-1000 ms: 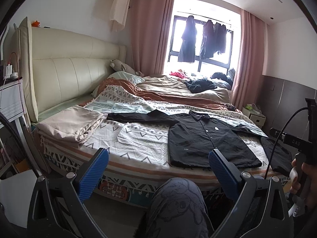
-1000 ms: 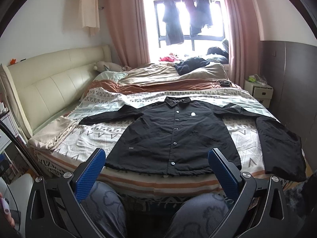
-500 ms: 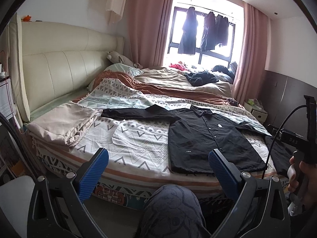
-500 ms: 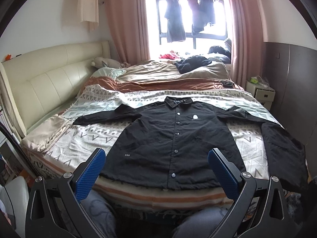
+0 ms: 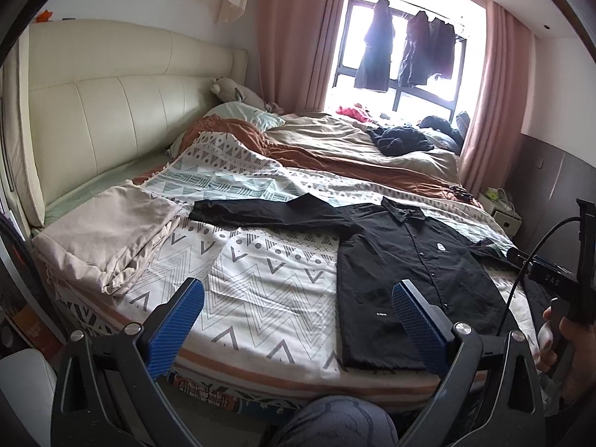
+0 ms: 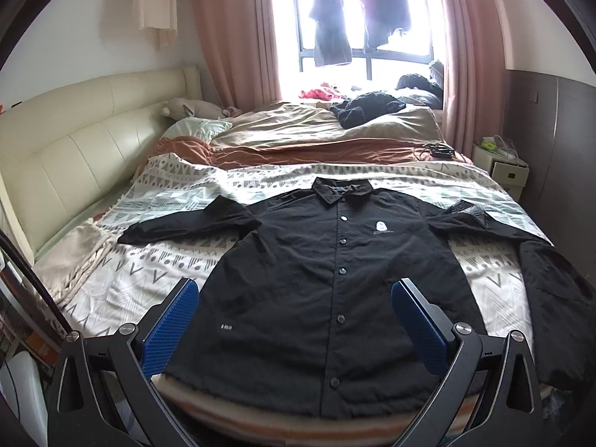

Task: Fold large clothes
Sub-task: 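Move the left tool to the shirt sleeve while the right tool approaches the shirt body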

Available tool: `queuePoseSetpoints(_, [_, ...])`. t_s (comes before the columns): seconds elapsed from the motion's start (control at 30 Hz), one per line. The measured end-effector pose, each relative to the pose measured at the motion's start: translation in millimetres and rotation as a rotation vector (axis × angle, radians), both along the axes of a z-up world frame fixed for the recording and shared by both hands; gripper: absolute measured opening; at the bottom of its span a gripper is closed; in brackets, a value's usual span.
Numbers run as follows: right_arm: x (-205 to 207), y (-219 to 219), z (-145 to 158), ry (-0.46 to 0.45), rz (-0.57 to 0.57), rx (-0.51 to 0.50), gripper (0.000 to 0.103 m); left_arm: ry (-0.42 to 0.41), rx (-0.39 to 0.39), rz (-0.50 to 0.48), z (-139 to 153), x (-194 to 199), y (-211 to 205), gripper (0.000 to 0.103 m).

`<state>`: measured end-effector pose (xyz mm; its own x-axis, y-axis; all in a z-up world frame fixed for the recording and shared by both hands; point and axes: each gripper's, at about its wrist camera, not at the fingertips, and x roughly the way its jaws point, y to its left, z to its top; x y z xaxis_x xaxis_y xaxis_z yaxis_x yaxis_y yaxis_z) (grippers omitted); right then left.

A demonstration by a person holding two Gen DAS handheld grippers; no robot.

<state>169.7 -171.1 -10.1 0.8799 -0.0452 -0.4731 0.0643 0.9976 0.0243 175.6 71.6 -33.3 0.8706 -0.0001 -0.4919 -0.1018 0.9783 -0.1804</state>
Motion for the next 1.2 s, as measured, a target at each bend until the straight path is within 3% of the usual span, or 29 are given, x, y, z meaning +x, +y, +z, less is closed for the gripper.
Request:
queuePoseSetpoints(0.6, [151, -16, -26, 0.069, 0.033, 0.038, 0.103, 0.111, -0.068, 0.078, -40, 139, 45, 0.102])
queuePoseSetpoints(1.07, [269, -26, -36, 0.109, 0.060, 0.076, 0.103, 0.170, -0.191, 0.167, -68, 238, 108, 0.089])
queuePoseSetpoints(1.2, [299, -27, -39, 0.117, 0.065, 0.088, 0.103, 0.184, -0.183, 0.192, -73, 264, 120, 0.089])
